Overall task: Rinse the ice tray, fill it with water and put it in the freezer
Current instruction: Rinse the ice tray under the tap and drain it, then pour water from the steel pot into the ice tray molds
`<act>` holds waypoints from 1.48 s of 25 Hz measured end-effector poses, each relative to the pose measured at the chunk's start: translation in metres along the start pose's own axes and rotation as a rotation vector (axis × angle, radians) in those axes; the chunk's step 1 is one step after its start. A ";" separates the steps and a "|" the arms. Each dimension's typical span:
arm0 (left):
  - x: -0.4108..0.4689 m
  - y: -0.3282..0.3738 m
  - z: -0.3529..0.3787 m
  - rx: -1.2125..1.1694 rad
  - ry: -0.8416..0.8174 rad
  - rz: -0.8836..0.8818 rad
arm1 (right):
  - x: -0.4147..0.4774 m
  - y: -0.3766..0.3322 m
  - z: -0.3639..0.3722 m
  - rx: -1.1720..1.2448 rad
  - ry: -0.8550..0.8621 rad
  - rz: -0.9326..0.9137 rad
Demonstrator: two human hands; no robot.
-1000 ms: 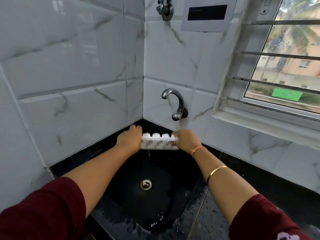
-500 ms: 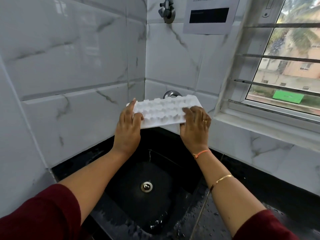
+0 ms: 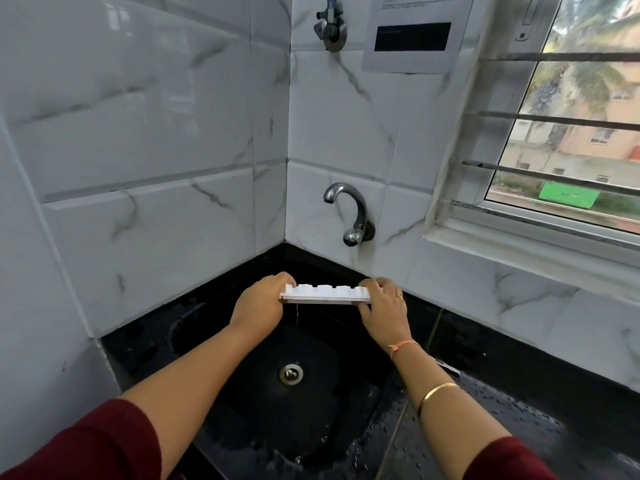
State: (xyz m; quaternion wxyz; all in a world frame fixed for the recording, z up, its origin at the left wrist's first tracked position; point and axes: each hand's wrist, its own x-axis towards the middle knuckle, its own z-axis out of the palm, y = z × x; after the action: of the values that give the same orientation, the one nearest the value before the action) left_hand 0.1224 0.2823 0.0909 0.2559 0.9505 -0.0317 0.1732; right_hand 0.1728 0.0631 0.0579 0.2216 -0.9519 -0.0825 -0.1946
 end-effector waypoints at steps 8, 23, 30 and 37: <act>-0.005 0.008 -0.002 -0.447 -0.058 -0.050 | -0.017 0.002 -0.023 0.485 0.122 0.236; -0.054 0.057 0.058 -0.709 -0.231 -0.360 | -0.119 0.064 -0.053 0.208 0.215 0.451; -0.070 0.085 0.098 -0.654 -0.380 -0.318 | -0.178 0.097 -0.073 0.075 0.187 0.610; -0.105 0.130 0.149 -0.681 -0.542 -0.299 | -0.237 0.137 -0.097 0.015 0.129 0.950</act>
State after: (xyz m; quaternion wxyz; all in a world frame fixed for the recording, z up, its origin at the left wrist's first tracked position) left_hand 0.0514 0.0925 -0.0045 0.5584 0.8174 -0.0151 -0.1409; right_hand -0.0416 -0.1197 -0.0120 0.2977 -0.8686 0.3742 -0.1299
